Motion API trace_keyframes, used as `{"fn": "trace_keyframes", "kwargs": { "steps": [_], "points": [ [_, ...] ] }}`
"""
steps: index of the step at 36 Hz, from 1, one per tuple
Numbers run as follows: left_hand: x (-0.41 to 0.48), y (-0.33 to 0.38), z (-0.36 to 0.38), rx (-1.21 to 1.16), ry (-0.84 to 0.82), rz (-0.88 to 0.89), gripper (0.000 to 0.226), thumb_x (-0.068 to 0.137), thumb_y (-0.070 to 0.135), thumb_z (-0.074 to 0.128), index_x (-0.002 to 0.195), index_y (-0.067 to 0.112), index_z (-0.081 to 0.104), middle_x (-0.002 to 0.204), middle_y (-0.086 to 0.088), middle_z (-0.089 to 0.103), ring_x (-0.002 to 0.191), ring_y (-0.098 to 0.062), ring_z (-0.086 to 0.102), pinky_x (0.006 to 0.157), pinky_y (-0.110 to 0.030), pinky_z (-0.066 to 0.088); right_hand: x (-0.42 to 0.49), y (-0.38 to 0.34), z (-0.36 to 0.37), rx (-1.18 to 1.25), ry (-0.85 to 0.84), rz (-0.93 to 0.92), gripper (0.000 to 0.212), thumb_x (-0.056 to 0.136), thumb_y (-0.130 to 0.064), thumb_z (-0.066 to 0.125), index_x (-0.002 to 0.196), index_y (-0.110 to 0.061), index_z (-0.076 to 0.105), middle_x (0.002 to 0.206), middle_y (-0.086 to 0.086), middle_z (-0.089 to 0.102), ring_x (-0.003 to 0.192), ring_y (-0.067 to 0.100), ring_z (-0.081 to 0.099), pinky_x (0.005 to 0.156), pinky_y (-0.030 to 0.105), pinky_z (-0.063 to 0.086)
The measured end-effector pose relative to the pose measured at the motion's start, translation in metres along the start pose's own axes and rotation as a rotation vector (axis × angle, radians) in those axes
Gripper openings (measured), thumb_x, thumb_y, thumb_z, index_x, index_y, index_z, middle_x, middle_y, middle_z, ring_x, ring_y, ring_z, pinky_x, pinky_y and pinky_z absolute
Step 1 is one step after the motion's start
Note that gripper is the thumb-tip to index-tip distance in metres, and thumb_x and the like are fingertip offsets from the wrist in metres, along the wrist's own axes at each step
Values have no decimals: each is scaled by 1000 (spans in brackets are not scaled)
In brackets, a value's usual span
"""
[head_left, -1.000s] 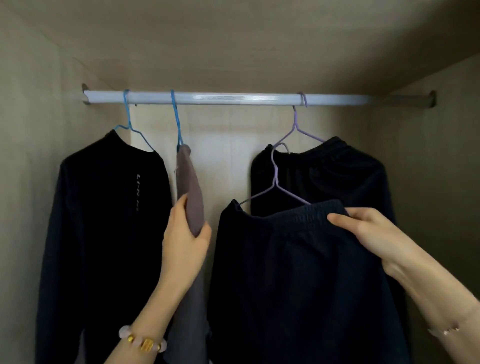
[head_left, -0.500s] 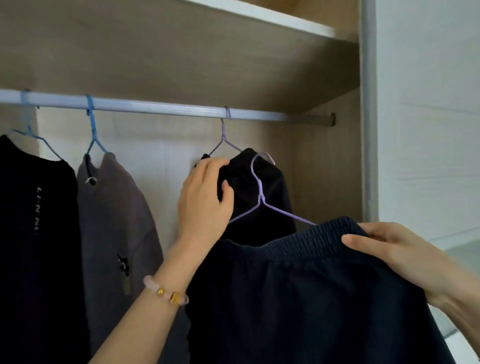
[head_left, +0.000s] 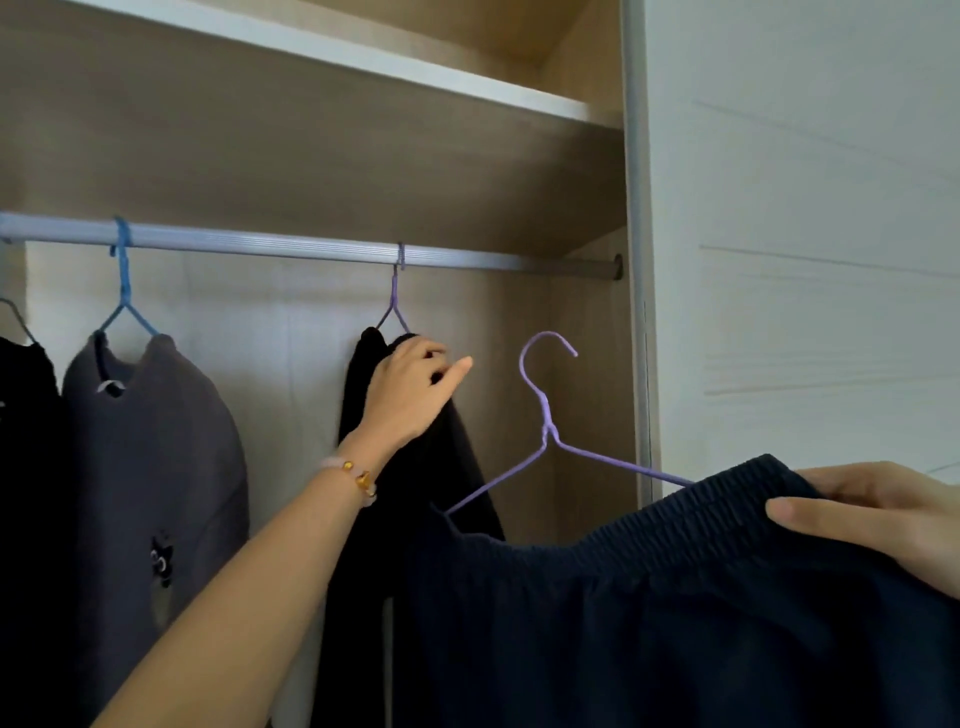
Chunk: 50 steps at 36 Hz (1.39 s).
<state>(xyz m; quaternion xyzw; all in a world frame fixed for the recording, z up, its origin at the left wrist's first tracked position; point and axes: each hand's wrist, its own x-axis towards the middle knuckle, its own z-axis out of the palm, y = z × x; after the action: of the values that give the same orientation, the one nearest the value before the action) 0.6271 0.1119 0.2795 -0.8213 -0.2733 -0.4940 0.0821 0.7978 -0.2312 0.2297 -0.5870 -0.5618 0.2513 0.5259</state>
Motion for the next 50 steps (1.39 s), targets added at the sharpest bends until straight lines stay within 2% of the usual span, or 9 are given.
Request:
{"fn": "trace_keyframes", "kwargs": {
  "steps": [5, 10, 17, 22, 27, 31, 37, 43, 50],
  "points": [
    [-13, -22, -28, -169, 131, -139, 9, 82, 16, 56, 87, 14, 64, 136, -4, 44, 130, -24, 38, 106, -36, 33, 3, -1, 7, -4, -86, 59, 52, 50, -45, 87, 88, -10, 77, 94, 18, 74, 83, 32, 73, 60, 25, 57],
    [-27, -37, -65, -147, 160, -277, 47, 75, -12, 43, 117, 6, 53, 131, -15, 45, 112, -34, 52, 90, -30, 40, 10, 1, 17, -34, -53, 71, 84, 24, -58, 87, 92, -9, 76, 97, 18, 74, 89, 33, 71, 74, 34, 60],
    [-64, -104, -94, -140, 199, -455, 31, 92, 3, 51, 123, 0, 48, 123, -22, 57, 112, -39, 55, 96, -46, 43, -3, -42, 26, -116, 39, 11, 85, 14, -54, 89, 85, -8, 77, 87, 19, 75, 73, 31, 73, 53, 28, 57],
    [-85, -131, -80, -159, 102, -605, 34, 87, 8, 59, 118, -2, 53, 115, -28, 61, 108, -44, 56, 88, -48, 48, -14, -80, 24, -181, 138, 3, 38, 60, -29, 70, 83, 1, 73, 87, 26, 72, 59, 28, 70, 49, 32, 57],
    [-110, -134, -61, -303, 56, -772, 9, 84, -9, 53, 88, -11, 61, 91, -31, 63, 95, -45, 60, 68, -38, 38, -16, -105, 21, -231, 317, -35, 51, 55, -33, 80, 91, 3, 70, 87, 25, 72, 58, 28, 69, 53, 34, 57],
    [-120, -133, -55, -446, 85, -759, 14, 80, -10, 52, 90, -6, 62, 88, -26, 65, 92, -43, 62, 70, -39, 42, -4, -114, 32, -217, 403, -65, 19, 87, -13, 59, 84, 3, 68, 71, 14, 74, 48, 18, 65, 46, 23, 55],
    [-108, -118, -70, -636, 112, -623, 25, 80, -15, 48, 99, -3, 58, 91, -17, 63, 86, -27, 57, 74, -35, 42, 45, -113, 62, -363, 458, -65, 18, 88, -13, 60, 86, 2, 69, 82, 18, 71, 68, 27, 64, 66, 34, 53],
    [-92, -105, -87, -701, 88, -523, 36, 86, -6, 55, 118, 12, 53, 106, -6, 60, 99, -23, 56, 87, -33, 44, 107, -122, 87, -473, 406, -67, 22, 90, -12, 54, 88, 5, 67, 77, 14, 67, 62, 22, 62, 56, 26, 49],
    [-76, -117, -91, -684, 115, -522, 12, 92, 11, 55, 104, 14, 56, 95, -4, 63, 90, -24, 60, 66, -27, 44, 172, -119, 90, -567, 379, -26, 21, 88, -15, 56, 86, 4, 67, 86, 18, 69, 76, 28, 66, 64, 31, 49]
  ]
}}
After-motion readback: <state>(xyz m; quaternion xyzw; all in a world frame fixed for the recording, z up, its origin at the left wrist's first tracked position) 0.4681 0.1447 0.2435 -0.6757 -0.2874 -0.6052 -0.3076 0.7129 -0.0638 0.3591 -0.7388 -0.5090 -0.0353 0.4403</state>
